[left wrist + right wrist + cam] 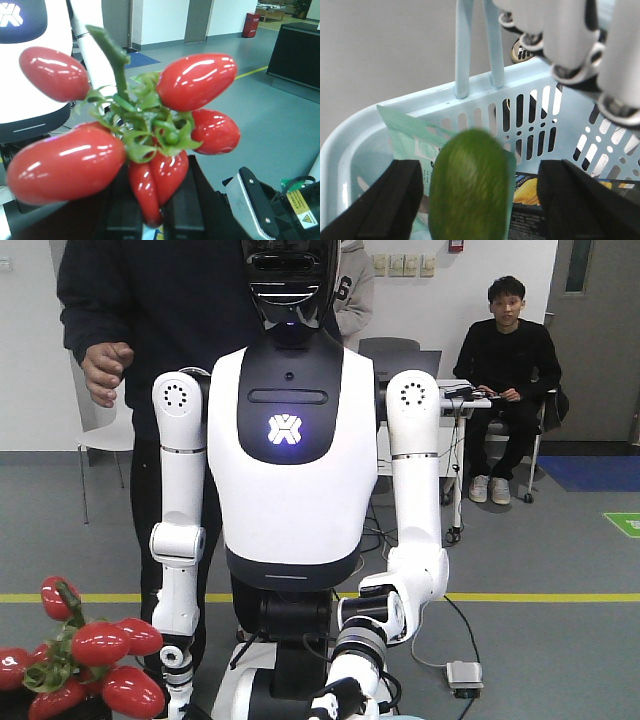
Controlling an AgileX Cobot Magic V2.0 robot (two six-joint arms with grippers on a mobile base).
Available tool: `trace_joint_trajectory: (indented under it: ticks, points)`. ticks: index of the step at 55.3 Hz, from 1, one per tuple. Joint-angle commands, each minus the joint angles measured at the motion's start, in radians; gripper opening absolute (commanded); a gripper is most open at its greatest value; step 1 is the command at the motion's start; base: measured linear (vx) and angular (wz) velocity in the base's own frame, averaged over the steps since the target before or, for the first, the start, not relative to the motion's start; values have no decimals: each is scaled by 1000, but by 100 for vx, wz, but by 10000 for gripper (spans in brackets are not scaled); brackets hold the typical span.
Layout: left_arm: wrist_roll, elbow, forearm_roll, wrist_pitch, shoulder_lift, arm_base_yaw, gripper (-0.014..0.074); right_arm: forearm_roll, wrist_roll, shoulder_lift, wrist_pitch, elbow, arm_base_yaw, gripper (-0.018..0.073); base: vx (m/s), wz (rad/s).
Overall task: Pick snacks and fruit into basket
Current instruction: 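Lower the avocado into the basket and open the right gripper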
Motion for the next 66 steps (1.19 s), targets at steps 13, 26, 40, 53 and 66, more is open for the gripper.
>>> trace_joint_trajectory:
  ticks: [13,26,40,53,66]
  points:
    - [-1,-29,17,16,-1,-1,0,-6,-5,-51,-41,-29,-2,580,0,0]
    - [-14,-29,4,30,-1,-1,0,-7,-1,-212,193,-29,-1,450,0,0]
    - [-35,-26,-44,-46,130,-1,0,-6,-2,-565,280,-29,-2,-14,0,0]
    - [-36,-26,-72,-212,274,-1,0,-6,-2,-671,185,-29,-2,-11,0,0]
    - [-62,48,-108,-246,344,-1,0,-7,-4,-689,178,-29,-2,-10,0,0]
